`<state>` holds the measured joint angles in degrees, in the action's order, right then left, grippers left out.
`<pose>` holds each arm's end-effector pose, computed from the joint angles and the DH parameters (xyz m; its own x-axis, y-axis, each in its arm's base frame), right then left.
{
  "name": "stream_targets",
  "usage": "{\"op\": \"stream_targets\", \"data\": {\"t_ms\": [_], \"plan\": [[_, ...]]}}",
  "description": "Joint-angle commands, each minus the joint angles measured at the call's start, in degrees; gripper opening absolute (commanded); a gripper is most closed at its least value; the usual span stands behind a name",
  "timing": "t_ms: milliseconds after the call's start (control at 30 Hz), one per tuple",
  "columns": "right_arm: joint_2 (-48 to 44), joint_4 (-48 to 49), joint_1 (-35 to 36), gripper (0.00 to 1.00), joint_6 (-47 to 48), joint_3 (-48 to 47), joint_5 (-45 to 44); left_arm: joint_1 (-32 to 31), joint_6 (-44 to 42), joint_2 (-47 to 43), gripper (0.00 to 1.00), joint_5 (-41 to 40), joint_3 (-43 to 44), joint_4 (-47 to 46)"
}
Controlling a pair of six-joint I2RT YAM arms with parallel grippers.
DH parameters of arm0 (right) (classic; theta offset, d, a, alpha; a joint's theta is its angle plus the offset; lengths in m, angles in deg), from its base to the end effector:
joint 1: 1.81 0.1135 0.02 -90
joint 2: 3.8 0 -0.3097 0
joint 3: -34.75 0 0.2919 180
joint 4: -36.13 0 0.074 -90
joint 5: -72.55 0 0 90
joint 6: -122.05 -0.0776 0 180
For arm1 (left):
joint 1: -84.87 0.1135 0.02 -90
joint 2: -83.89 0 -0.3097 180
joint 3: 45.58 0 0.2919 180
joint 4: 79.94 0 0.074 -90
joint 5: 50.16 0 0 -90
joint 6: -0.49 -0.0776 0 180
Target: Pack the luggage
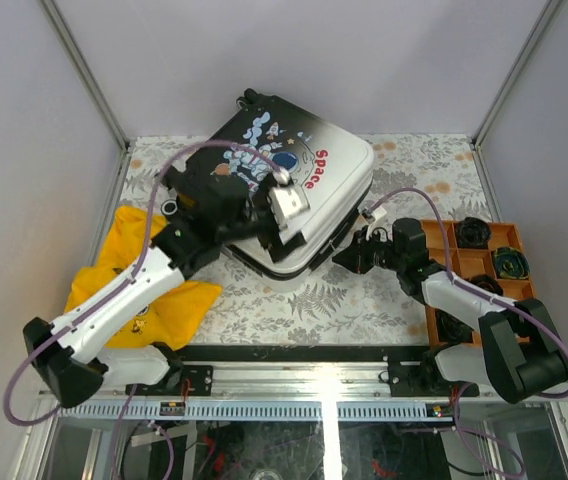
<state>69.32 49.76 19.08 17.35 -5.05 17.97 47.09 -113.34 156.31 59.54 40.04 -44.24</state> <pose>0.2672 0.1501 0.2033 -0.5076 0.0276 -0.8612 -0.6943 0.5787 0.4278 0.2578 -0.2330 0.4191 0.0558 0.4380 -0.8972 0.8750 0.4114 0.2553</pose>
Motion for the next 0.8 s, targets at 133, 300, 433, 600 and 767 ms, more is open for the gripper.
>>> {"op": "stream_targets", "data": {"t_ms": [133, 300, 433, 600, 767], "plan": [[-0.3, 4.1, -1.7, 0.0, -2.1, -0.7, 1.4, -16.3, 0.2, 3.4, 1.0, -30.5, -10.2, -15.2], [-0.5, 3.5, -2.8, 0.0, -1.3, -1.7, 1.0, -19.5, -4.1, 8.2, 1.0, -40.3, -11.3, -20.4], [-0.2, 0.3, -7.2, 0.0, 0.7, -3.6, 1.1, -18.8, -6.7, 7.9, 0.98, -44.0, -14.5, -19.9], [2.2, -0.9, -12.1, 0.0, 3.1, -6.7, 1.3, -16.3, -8.0, 3.7, 0.86, -41.4, -20.1, -13.5], [7.9, 0.1, -17.9, 0.0, 1.4, -12.2, 2.1, -12.9, -11.1, 0.0, 0.76, -39.0, -25.9, -11.1]]}}
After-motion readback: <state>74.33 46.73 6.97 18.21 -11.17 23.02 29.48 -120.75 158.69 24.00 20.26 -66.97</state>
